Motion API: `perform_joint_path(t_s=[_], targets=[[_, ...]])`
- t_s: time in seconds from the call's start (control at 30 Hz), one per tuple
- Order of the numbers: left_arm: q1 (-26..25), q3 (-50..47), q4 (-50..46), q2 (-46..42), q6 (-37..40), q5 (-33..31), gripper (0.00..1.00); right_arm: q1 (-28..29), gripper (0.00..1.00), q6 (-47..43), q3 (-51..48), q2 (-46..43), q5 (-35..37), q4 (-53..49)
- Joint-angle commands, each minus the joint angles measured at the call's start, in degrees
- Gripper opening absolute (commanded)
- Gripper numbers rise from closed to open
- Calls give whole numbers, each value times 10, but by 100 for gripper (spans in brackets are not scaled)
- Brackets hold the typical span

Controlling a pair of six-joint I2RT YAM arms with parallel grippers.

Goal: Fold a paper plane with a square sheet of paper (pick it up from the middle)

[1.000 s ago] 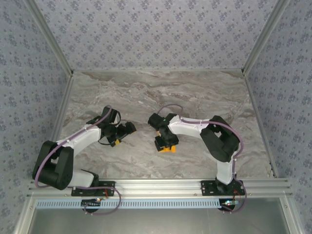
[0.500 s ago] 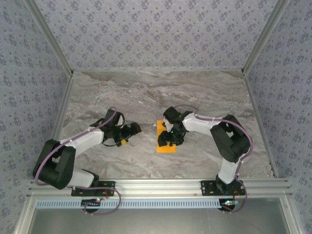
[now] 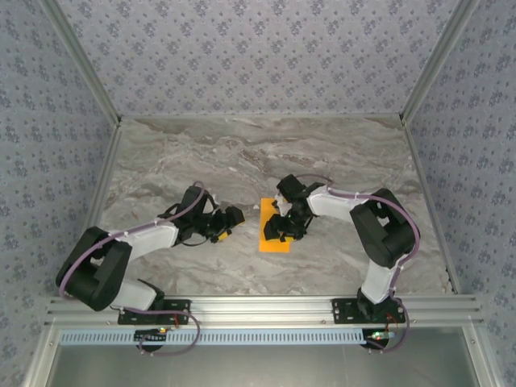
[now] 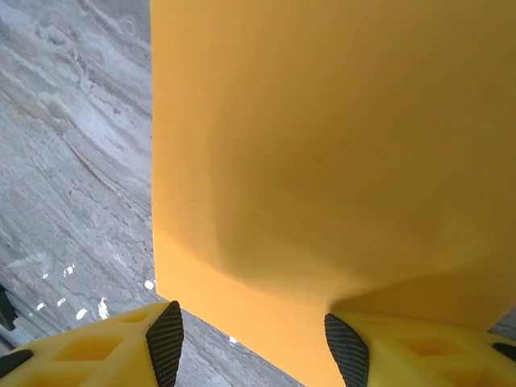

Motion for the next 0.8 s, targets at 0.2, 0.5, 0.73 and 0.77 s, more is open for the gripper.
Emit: perform_joint_path(t_s=[0.2, 0.5, 0.73, 0.77], targets=[[-23, 34, 22, 30, -17, -7, 76, -2, 53, 52, 4, -76, 161, 30], [-70, 53, 23, 47, -49, -47, 69, -79, 23, 60, 75, 12, 166, 54], [-86, 66, 19, 68, -55, -49, 66, -92, 21, 53, 107, 55, 166, 55], [-86, 68, 19, 72, -56, -48, 66, -93, 20, 54, 108, 59, 174, 52]])
